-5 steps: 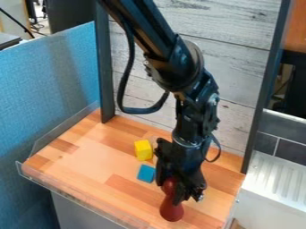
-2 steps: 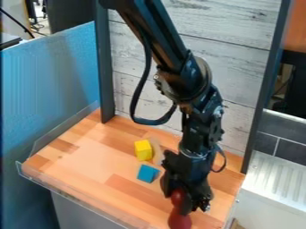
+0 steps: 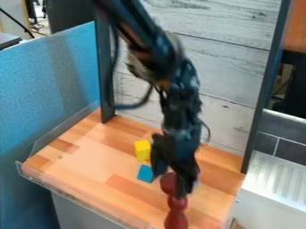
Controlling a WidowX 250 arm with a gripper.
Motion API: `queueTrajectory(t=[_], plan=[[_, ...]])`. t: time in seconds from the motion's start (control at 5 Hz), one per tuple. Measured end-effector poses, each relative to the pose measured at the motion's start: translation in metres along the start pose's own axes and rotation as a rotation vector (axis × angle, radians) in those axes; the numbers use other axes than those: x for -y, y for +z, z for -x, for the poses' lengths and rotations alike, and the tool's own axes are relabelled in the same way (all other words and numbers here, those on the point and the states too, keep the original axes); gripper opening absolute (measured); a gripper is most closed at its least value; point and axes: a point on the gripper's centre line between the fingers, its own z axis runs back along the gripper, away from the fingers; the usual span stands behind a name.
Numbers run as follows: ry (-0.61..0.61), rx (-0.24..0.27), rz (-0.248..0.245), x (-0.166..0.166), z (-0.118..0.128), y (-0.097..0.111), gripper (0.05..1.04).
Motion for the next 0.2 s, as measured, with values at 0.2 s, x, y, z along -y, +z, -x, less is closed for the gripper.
queueTrajectory(t=[0.2], plan=[[0.074, 0.128, 0.022, -0.0333, 0.0037, 0.0501, 0.999]])
